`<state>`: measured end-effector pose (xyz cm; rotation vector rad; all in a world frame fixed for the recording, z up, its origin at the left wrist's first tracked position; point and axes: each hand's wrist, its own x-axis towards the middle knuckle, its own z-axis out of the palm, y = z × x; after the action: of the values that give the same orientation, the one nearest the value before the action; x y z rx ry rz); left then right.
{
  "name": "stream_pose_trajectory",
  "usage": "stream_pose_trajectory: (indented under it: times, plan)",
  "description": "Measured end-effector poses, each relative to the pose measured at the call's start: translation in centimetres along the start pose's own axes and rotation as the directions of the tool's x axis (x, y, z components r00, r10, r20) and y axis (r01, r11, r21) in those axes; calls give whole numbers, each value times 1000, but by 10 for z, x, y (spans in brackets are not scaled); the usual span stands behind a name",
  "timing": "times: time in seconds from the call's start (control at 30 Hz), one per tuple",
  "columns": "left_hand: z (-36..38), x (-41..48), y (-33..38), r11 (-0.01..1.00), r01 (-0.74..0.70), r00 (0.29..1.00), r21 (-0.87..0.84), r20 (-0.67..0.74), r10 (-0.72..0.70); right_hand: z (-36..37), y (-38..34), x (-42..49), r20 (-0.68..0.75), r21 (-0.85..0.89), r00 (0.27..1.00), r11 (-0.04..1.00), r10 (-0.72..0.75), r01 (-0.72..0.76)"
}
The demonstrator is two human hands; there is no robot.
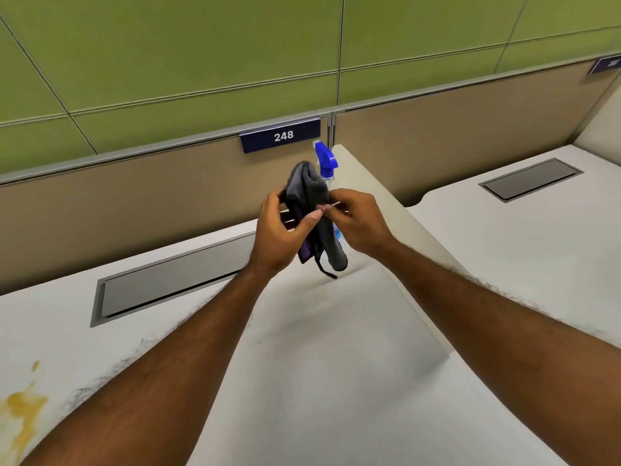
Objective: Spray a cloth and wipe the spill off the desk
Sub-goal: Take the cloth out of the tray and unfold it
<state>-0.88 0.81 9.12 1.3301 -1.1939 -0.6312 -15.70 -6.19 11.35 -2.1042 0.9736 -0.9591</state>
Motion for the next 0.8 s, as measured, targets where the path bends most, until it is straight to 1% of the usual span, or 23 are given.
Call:
stream_pose_trajectory:
  times: [0.07,0.13,0.2,0.27,0.37,0.43,0.5,0.53,0.57,0.63,0.73,0.8]
  plan:
    - [-12,-12,11,1000,7,1000,24,12,-8,-2,-17,-9,24,51,1000,999,-5,4]
    - [-22,-24,20,1000,28,999,-4,-14,-28,-4,-31,-17,59,137,998,990,2,-10]
    - [-32,-35,29,990,84,994,-110,-54,-91,-5,-44,-25,79,255,997,966,17,-37]
    - [-41,-47,36,964,143,987,-224,-37,-155,-7,-56,-35,110,373,993,923,54,-91]
    - [-55,-57,37,925,207,973,-318,-34,-230,-3,-63,-47,170,486,975,849,141,-207]
    - [-61,-65,36,881,255,950,-398,-66,-305,3,-62,-54,201,551,953,778,228,-302]
    - [-67,-72,32,787,320,912,-528,-52,-406,10,-59,-60,234,617,924,688,303,-382]
    - [-70,-76,28,747,350,895,-565,-34,-445,13,-56,-63,244,641,911,650,332,-408]
    - [-75,-79,24,726,367,886,-582,-19,-464,16,-53,-65,248,658,901,621,356,-427]
    - [-86,-81,18,727,380,886,-573,0,-463,22,-46,-68,256,679,879,572,403,-460]
    - [-105,-78,9,809,346,914,-476,-23,-405,29,-37,-72,300,715,843,481,446,-508]
    - [-112,-75,4,834,338,922,-436,-23,-386,33,-33,-75,333,762,831,392,446,-516]
